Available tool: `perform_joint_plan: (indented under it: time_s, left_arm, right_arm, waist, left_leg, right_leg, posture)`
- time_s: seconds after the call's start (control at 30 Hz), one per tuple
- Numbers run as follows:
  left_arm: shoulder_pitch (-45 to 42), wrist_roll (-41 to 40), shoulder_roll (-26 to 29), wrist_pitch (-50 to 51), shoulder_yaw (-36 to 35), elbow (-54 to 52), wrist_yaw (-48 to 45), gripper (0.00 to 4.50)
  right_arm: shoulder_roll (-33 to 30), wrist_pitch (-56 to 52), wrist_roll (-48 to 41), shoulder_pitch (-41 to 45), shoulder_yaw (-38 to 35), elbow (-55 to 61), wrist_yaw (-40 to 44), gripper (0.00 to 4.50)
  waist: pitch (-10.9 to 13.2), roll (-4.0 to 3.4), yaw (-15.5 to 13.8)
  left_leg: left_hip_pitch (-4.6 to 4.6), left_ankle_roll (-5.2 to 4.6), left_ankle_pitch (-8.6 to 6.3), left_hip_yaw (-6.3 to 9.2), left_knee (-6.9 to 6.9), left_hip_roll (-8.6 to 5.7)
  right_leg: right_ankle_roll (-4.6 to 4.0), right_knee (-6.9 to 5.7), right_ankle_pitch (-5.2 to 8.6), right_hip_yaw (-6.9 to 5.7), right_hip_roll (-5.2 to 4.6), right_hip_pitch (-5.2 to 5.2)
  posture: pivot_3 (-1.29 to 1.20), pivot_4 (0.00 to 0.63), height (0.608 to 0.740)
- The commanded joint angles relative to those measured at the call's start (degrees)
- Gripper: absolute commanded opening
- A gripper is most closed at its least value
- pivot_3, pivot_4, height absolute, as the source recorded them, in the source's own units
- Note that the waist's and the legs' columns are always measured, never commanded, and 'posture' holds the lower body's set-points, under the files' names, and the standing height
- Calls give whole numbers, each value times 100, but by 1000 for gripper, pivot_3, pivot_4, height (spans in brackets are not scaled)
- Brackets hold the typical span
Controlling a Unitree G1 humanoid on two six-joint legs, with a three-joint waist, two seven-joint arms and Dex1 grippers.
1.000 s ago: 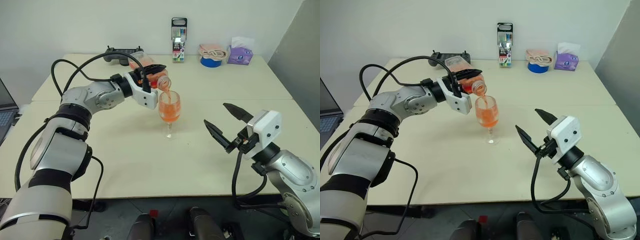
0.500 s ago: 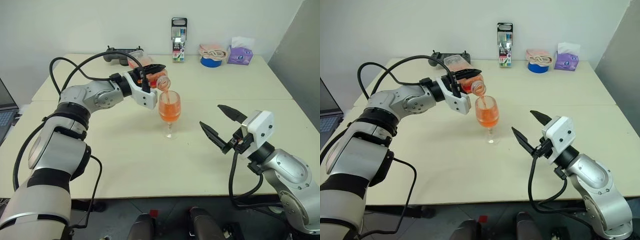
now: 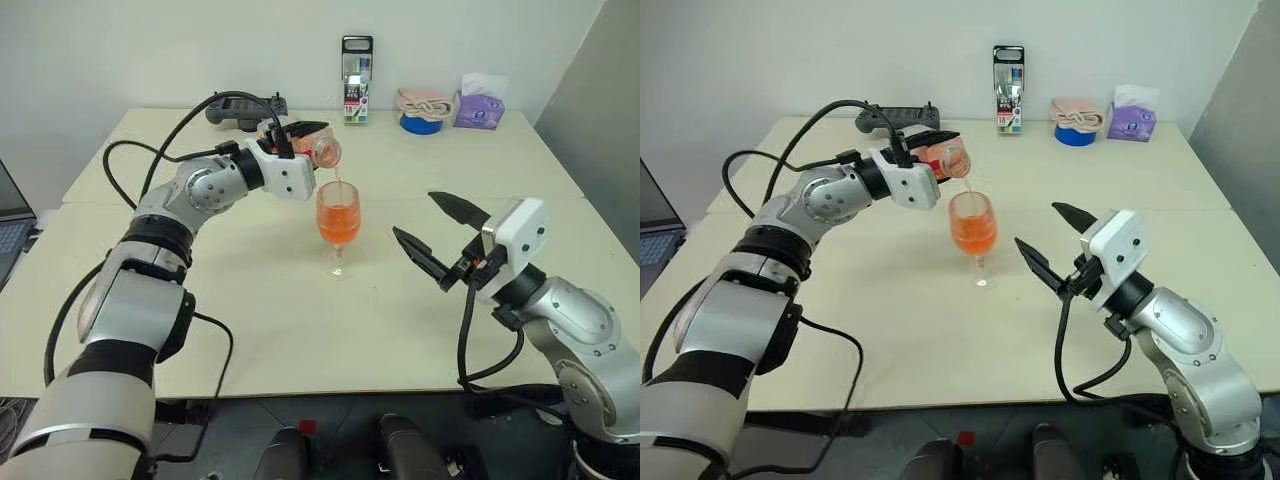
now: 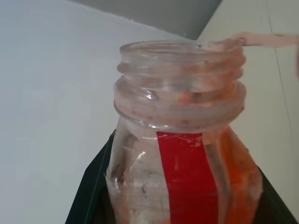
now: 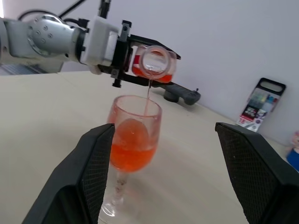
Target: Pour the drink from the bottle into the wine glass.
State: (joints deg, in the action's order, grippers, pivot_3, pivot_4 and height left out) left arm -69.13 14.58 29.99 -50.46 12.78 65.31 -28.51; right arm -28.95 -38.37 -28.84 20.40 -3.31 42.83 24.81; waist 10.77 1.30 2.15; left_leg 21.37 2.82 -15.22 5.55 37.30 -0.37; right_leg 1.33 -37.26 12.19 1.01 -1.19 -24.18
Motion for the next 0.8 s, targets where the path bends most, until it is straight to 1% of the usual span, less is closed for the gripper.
perform_joint_plan:
  time_s: [0.03, 0.13, 0.2, 0.3, 0.4, 0.47, 0.53, 0.6, 0.67, 0.8]
  left_arm:
    - [132, -1614, -82, 1528, -1001, -575, -1091, 1709]
    - [410, -2335, -86, 3192, -1658, -1038, -989, 1707]
    - [673, -2516, -24, 3937, -1954, -1398, -626, 1707]
    - [1183, -2596, 48, 4749, -2265, -2079, -95, 1706]
    - [1587, -2730, 29, 5387, -2569, -2581, 412, 1706]
    - [1875, -2729, 34, 5593, -2709, -2866, 725, 1706]
    - [2242, -2521, 54, 5577, -2648, -3179, 889, 1705]
    - [2535, -2594, -36, 5612, -2756, -3403, 1014, 1705]
    - [2701, -2756, -135, 5699, -2916, -3516, 1139, 1705]
    - [2870, -2767, -193, 5702, -2970, -3612, 1206, 1705]
  right_arm:
    - [-136, -708, -662, 844, -197, -66, -14, 3685]
    - [-223, -1027, -715, 1711, 24, -509, 58, 3685]
    - [-257, -1157, -516, 2293, 322, -936, 68, 3685]
    - [-114, -1513, -684, 2978, 513, -1436, 171, 3685]
    - [-13, -1828, -787, 3420, 657, -1775, 276, 3685]
    - [117, -1946, -885, 3653, 635, -1969, 327, 3685]
    - [158, -1925, -916, 3733, 658, -2072, 471, 3685]
    - [213, -1811, -924, 3768, 730, -2131, 668, 3685]
    - [240, -1679, -826, 3807, 874, -2177, 850, 3685]
    - [272, -1523, -723, 3842, 979, -2266, 1036, 3685]
  waist:
    - [0, 0, 9]
    - [0, 0, 51]
    - [0, 0, 75]
    - [-1, -1, 105]
    - [-1, -1, 97]
    - [-1, -1, 89]
    - [-1, -1, 61]
    - [-1, -1, 25]
    - [-1, -1, -4]
    - [-1, -1, -40]
  left_leg:
    - [3, 0, 0, 8, 7, 2]
    - [5, -3, -2, 18, 21, 4]
    - [7, -12, -7, 20, 44, 3]
    - [3, -24, -14, 23, 55, 3]
    - [9, -24, -14, 35, 56, 3]
    - [20, -23, -14, 40, 62, 2]
    - [23, -23, -14, 40, 63, 0]
    - [24, -22, -14, 40, 62, -2]
    - [23, -21, -14, 38, 63, -2]
    - [26, -21, -14, 39, 66, -3]
  right_leg:
    - [0, -4, 0, -7, 2, 0]
    - [-1, -21, 0, -11, 5, -1]
    - [0, -42, 1, -11, 5, -4]
    - [1, -54, 1, -10, 4, -4]
    - [3, -58, 2, -19, 4, -9]
    - [2, -59, 2, -21, 3, -16]
    - [2, -61, 2, -20, 0, -19]
    - [1, -58, 2, -20, -3, -19]
    - [1, -56, 1, -18, -3, -19]
    - [1, -57, 1, -23, -4, -19]
  posture:
    - [0, 150, 740]
    - [0, 150, 740]
    - [0, 150, 740]
    - [0, 150, 740]
    - [0, 150, 740]
    - [0, 150, 740]
    - [0, 150, 740]
    - [0, 150, 740]
    - [0, 150, 740]
    - [0, 150, 740]
